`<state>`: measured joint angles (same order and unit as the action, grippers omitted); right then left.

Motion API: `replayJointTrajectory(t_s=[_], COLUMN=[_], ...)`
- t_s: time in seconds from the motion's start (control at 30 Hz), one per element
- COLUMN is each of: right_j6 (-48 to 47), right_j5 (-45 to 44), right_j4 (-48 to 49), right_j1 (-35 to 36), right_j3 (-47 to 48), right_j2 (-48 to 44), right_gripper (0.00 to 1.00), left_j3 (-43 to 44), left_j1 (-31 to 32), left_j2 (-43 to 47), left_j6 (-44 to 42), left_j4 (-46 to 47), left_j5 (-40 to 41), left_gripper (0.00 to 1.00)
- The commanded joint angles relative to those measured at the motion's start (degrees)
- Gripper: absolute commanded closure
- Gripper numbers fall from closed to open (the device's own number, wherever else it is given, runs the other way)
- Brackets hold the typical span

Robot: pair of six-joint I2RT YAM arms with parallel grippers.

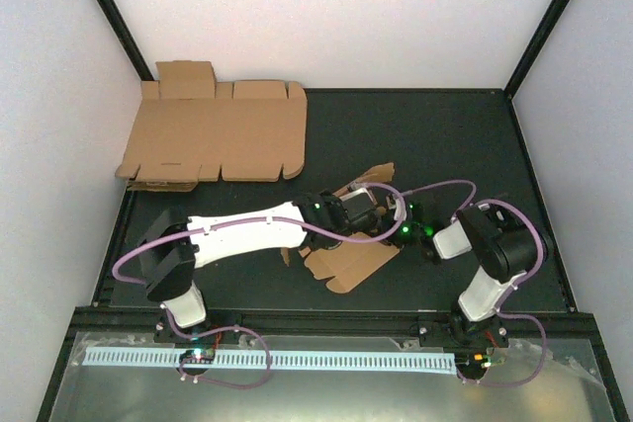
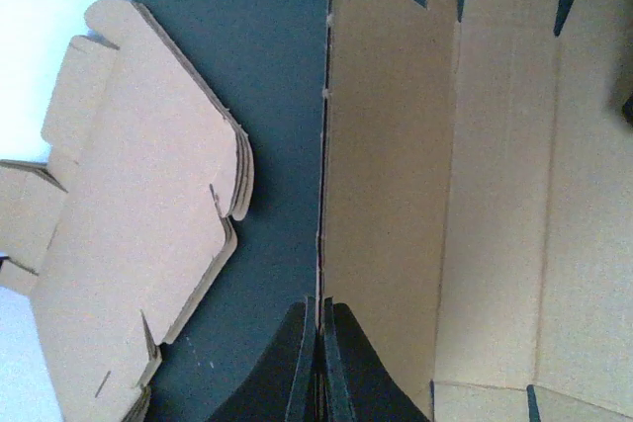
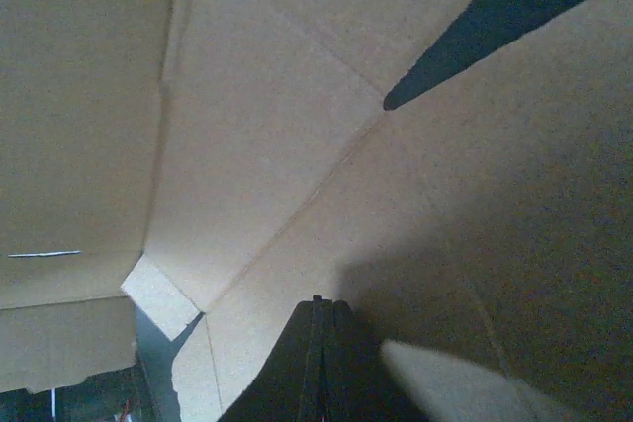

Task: Fold the paper box

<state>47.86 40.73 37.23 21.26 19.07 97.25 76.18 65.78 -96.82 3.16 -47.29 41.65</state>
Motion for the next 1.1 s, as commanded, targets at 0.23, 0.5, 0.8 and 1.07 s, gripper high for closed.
replayJointTrajectory(t_s=[0.23,0.5,0.8,1.07], right_j6=[3.24,6.7,15.95,21.53], right_j5=[-2.06,-9.0,-13.24,-9.71], right_j4=[6.83,-1.92,-13.21,-14.43], right_j1=[0.37,0.41,0.31,1.29], right_j3=[-4.34,-3.78,5.93,11.94], right_j2=[-11.83,-26.87,-31.85,-23.98], right_gripper=[0.91,0.67,0.34,0.34], left_j3=[-2.23,-3.28,-4.67,-4.58], left_j1=[2.48,2.77,3.34,4.35], left_j2=[-3.47,-3.39,-3.25,-4.29], left_j6=[4.59,4.53,3.85,2.56], left_j4=[0.99,2.42,4.43,5.33], left_j5=[10.08,10.9,12.35,15.21], left_gripper=[0.98,0.98,0.98,0.97])
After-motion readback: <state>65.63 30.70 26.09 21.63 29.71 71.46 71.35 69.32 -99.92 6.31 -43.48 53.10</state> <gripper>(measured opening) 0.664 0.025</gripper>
